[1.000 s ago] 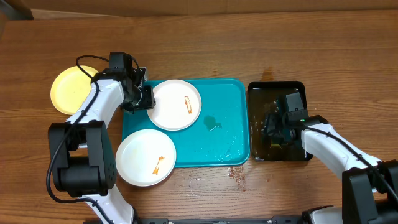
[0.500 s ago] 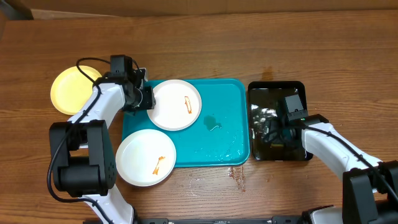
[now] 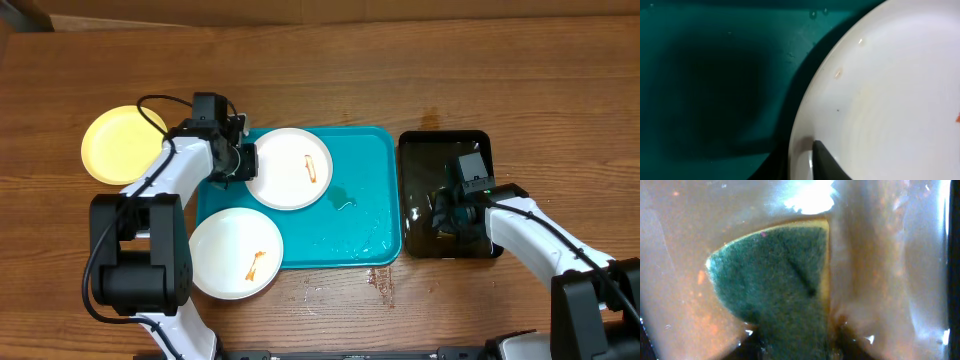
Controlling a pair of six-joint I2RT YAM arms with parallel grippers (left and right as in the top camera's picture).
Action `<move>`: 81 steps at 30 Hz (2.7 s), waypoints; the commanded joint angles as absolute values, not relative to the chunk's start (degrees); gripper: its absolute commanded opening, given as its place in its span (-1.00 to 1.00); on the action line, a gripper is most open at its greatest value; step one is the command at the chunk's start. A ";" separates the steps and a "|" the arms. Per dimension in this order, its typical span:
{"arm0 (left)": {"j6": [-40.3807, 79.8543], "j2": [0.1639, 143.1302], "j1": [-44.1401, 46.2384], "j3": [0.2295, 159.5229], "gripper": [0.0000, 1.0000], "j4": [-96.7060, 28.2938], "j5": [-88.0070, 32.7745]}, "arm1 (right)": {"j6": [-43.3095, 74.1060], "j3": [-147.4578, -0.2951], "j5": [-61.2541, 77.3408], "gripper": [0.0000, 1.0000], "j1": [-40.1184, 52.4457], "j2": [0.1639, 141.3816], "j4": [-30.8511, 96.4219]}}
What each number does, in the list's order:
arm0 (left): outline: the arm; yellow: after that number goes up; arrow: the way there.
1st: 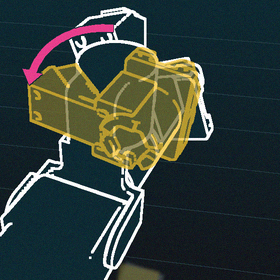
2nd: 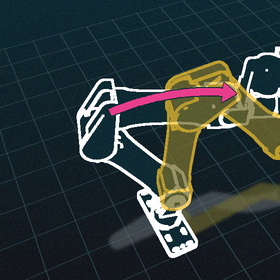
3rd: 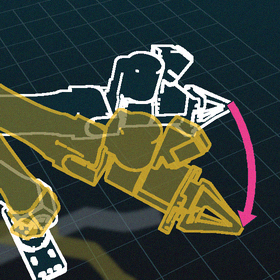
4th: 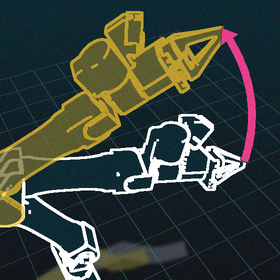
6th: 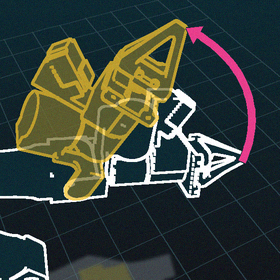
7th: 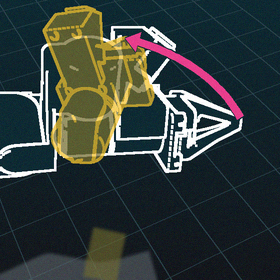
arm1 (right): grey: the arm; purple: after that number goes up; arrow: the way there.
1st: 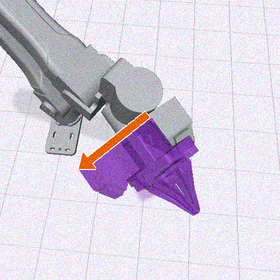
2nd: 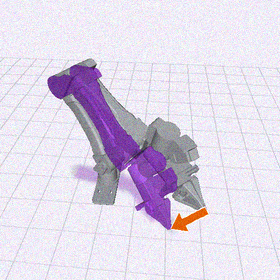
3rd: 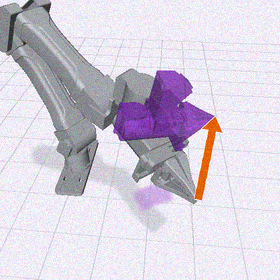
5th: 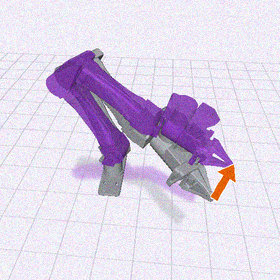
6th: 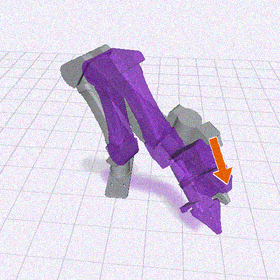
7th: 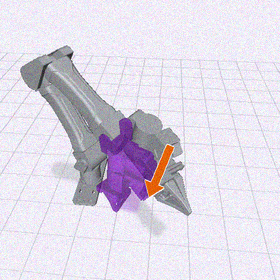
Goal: Clean dirty plates on tray and stack at the side
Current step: 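Grasp the sponge with the right gripper and lift it from the water, then carry the sponge with the right gripper onto the upper white plate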
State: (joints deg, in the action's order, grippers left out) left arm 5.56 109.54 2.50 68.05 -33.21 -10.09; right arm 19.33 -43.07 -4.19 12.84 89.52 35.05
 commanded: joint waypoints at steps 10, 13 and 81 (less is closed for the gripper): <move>5.98 109.40 3.51 67.61 -0.92 -33.98 -5.37 | 19.07 -58.81 -1.34 -0.93 12.75 88.88 54.46; 5.98 109.40 3.51 67.61 -0.92 -34.00 -5.37 | 17.74 -59.00 -1.34 -0.93 12.80 88.90 54.94; 6.76 109.40 9.04 67.61 -0.92 -28.53 -6.87 | 16.51 -71.33 0.91 -0.93 29.82 92.03 34.39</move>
